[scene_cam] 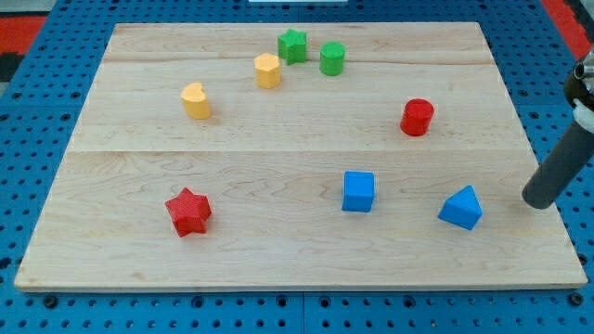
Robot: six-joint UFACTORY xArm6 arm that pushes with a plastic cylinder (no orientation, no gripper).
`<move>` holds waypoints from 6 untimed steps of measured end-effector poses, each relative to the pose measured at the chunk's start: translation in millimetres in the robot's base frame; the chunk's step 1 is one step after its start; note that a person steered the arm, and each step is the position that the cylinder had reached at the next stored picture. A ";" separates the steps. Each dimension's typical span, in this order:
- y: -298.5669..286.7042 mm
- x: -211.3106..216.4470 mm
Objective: Push the blue triangle closer to the yellow heart
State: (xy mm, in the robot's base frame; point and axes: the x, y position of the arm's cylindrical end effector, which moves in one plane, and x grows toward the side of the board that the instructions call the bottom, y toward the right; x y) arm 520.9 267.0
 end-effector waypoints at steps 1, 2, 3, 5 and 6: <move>8.8 26.9; 10.0 41.5; -6.5 39.6; -93.7 7.6; -119.7 -47.0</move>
State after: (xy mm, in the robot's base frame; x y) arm 473.9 147.4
